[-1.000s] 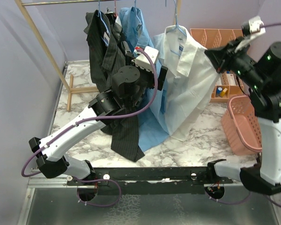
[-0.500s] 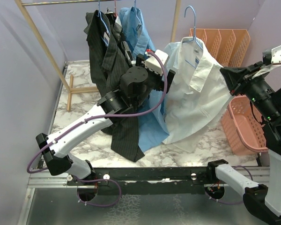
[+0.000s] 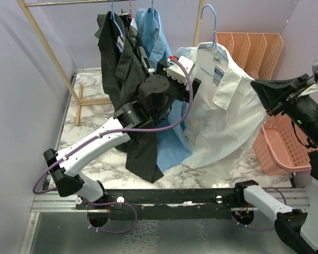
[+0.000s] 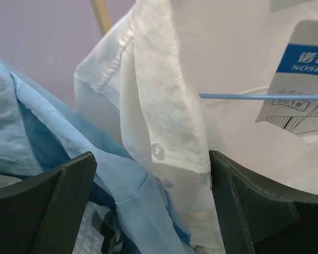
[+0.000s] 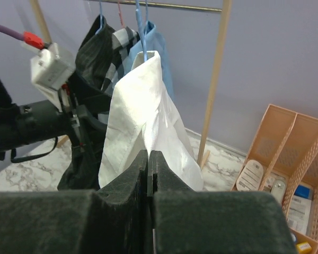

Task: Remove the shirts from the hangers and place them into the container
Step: Pick up the hanger from the clothesline.

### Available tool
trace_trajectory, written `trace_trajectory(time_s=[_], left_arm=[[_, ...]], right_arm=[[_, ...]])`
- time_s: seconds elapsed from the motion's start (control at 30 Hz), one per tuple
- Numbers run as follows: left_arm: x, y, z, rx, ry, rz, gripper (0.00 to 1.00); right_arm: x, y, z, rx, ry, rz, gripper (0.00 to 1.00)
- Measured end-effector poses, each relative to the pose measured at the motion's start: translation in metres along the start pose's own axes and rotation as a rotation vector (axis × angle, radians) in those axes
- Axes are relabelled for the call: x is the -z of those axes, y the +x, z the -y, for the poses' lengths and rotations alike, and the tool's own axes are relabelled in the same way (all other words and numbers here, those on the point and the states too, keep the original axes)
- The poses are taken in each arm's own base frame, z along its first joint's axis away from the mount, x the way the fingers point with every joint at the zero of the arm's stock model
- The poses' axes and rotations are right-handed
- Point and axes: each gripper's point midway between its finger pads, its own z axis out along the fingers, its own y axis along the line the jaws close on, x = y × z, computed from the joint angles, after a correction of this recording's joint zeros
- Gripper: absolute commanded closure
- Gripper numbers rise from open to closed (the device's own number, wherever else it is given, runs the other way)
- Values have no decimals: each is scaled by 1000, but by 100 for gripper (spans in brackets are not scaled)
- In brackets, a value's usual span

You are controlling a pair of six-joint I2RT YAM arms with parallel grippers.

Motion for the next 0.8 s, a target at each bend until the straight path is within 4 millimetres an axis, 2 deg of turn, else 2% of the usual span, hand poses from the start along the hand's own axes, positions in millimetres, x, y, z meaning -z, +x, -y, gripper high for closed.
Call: trace_trajectory(time_s=[0.17,0.4,0.63,0.8], left_arm=[[-2,3,1,-10,-1,-7,13],[-4,-7,1,6,-3,32,14],[2,-17,1,19,15,67,15],[10,-19,1,17,34,80,17]], right_arm=[[16,-14,-12,24,-29,47,99],[38,-26,-24,77,-50,96,99],[44,-17,-26,94,-54,86,99],[47,-3,-30,85,-77,63,99]])
